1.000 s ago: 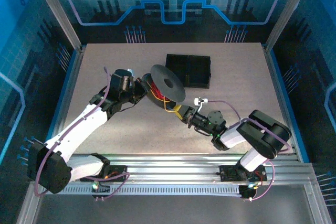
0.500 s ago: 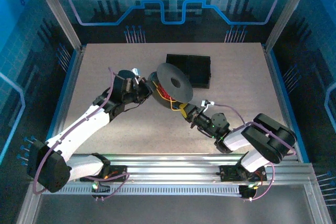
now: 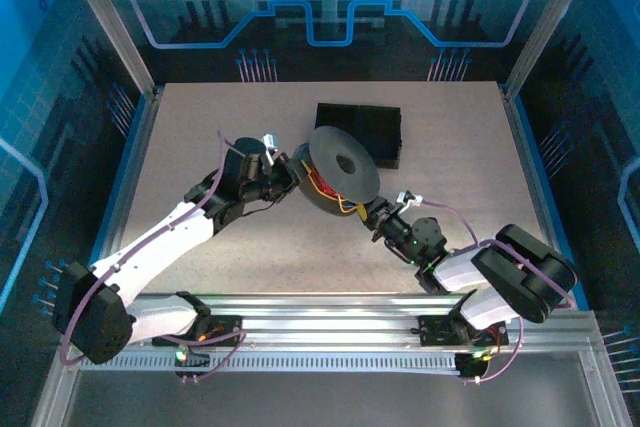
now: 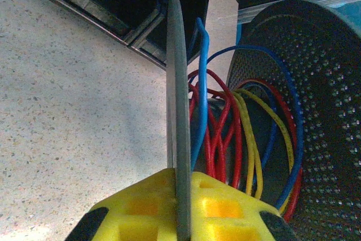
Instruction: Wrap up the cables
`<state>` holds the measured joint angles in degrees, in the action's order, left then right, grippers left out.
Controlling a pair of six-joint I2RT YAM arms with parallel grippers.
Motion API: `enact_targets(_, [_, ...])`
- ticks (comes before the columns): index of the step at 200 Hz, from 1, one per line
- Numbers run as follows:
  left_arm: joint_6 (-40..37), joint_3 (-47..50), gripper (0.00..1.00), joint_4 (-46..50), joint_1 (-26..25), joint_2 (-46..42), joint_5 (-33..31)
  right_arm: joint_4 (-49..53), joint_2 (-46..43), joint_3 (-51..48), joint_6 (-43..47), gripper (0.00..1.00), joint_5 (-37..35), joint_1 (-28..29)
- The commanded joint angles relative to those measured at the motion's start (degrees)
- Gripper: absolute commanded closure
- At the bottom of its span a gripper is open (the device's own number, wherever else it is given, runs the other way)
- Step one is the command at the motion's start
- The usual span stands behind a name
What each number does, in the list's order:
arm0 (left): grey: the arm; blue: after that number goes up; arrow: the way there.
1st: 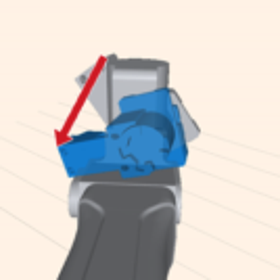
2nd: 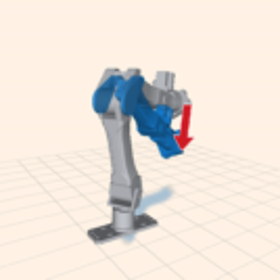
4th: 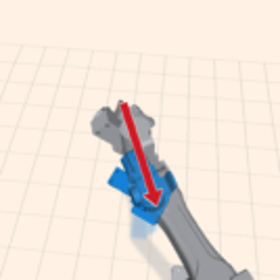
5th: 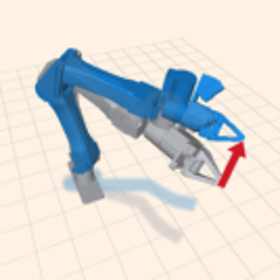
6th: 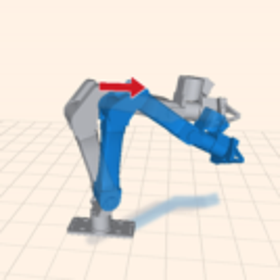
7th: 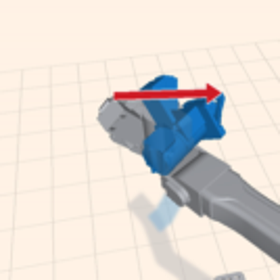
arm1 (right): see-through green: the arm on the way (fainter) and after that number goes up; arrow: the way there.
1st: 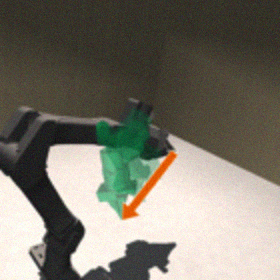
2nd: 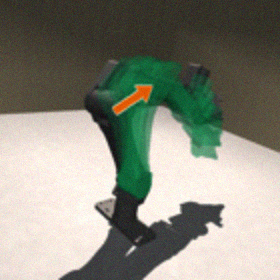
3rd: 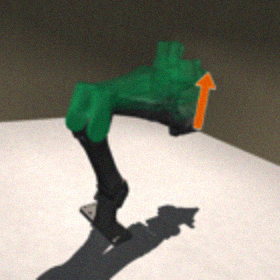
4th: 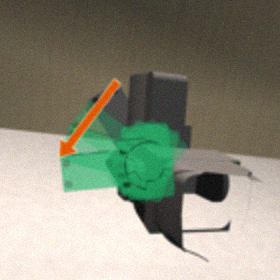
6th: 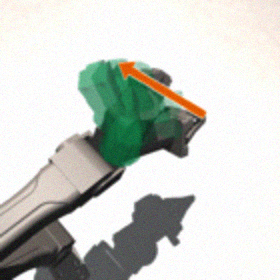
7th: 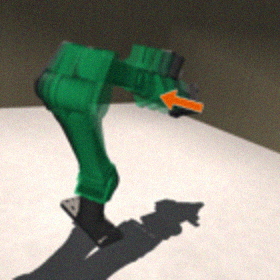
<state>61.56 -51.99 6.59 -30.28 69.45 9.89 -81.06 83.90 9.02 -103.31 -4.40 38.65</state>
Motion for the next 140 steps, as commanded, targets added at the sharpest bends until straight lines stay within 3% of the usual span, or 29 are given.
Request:
enact_targets(1, [0.2, -2.3, 1.0, -0.7, -2.6, -1.8, 8.5, -0.5, 2.7, 2.3, 1.1, 0.75, -4.1, -1.9])
enact_targets(10, [0.1, -2.2, 1.0, -0.2, -2.6, -2.1, 7.4, -0.5, 3.8, 2.6, 1.3, 0.62, -3.4, -1.6])
enact_targets(19, [0.0, -2.5, 1.0, 0.2, -2.6, -2.2, 6.8, -0.5, 4.7, 2.8, 1.8, 0.55, -2.5, -1.6])
enact_targets(54, [-1.2, -3.9, 1.0, 2.8, -2.6, -2.9, 4.1, -0.5, 7.3, 1.5, 2.5, 0.51, -1.3, -1.5])
enact_targets(90, [-2.6, -5.0, 1.0, 5.3, -2.1, -3.1, 1.2, -0.5, 6.2, -0.1, 9.3, 0.47, 1.1, -1.8])
enact_targets(140, [-7.0, -6.8, 1.0, 9.2, -1.7, -2.7, -5.9, 1.9, 2.4, 1.5, 21.6, 0.27, 8.3, -1.3])
